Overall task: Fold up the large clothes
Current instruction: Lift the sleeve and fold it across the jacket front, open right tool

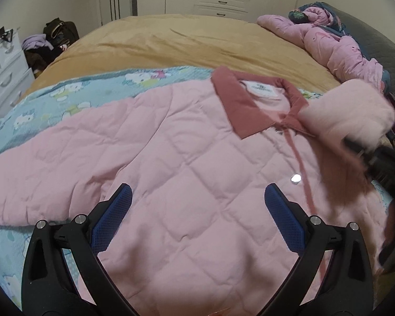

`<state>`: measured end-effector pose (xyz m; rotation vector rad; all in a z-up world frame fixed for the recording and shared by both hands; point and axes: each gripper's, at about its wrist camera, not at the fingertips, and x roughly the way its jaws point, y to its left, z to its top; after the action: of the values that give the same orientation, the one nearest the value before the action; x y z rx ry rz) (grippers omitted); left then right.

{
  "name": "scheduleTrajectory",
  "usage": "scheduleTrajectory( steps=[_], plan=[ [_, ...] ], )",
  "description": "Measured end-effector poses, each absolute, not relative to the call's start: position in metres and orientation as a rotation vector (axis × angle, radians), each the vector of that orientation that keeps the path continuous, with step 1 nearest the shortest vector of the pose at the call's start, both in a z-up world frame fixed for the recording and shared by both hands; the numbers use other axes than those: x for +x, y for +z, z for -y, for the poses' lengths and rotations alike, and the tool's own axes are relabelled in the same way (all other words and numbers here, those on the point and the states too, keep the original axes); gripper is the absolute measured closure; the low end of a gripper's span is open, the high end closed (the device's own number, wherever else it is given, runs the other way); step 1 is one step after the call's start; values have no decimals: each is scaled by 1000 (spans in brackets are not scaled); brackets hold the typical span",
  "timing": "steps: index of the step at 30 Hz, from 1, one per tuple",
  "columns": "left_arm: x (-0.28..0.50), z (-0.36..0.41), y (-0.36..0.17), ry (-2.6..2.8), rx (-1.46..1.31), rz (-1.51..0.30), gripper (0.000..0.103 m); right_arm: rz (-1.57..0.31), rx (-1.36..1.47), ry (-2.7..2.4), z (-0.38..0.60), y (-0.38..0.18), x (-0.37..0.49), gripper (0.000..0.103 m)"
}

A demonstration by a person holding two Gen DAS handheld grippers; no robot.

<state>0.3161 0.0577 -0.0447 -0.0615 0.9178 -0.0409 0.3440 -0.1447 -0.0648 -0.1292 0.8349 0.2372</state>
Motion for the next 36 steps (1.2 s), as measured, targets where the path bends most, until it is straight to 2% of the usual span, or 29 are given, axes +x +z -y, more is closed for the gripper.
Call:
scheduleTrajectory(
  steps=[1, 3, 4, 5, 8, 11, 14, 17, 22, 25, 26, 32, 36],
  plan=[
    [315, -60, -48, -40, -62, -924, 9, -856, -128, 237, 140, -77, 343, 82],
    [315, -64, -53, -38, -62, -931, 9, -891, -98, 256, 136, -93, 341, 62],
    [314, -67, -55, -36, -65, -935, 9, -900, -84, 265, 131, -96, 337, 46],
    [314, -69, -57, -35, -69, -938, 9, -904, -73, 269, 131, -99, 334, 38],
    [315, -75, -62, -34, -89, -944, 9, -927, -7, 268, 141, -97, 325, 26],
    [315, -78, -64, -38, -109, -945, 9, -919, 192, 273, 171, -88, 308, 18],
    [315, -78, -66, -43, -118, -946, 9, -865, 467, 233, 214, -83, 288, 15],
    [314, -77, -66, -54, -123, -949, 9, -794, 657, 174, 249, -81, 280, 15],
    [310, -79, -57, -72, -163, -926, 9, -716, 775, 103, 274, -73, 290, 15],
    [309, -84, -47, -83, -183, -903, 9, -715, 721, 109, 265, -58, 307, 69],
    [309, -85, -44, -85, -184, -900, 9, -695, 712, 146, 257, -50, 312, 73],
    [317, -106, -27, -75, -245, -875, 9, -521, 551, 262, 197, 7, 316, 76],
    [317, -128, -17, -84, -317, -842, 9, -467, 320, 328, 133, 30, 319, 76]
  ],
)
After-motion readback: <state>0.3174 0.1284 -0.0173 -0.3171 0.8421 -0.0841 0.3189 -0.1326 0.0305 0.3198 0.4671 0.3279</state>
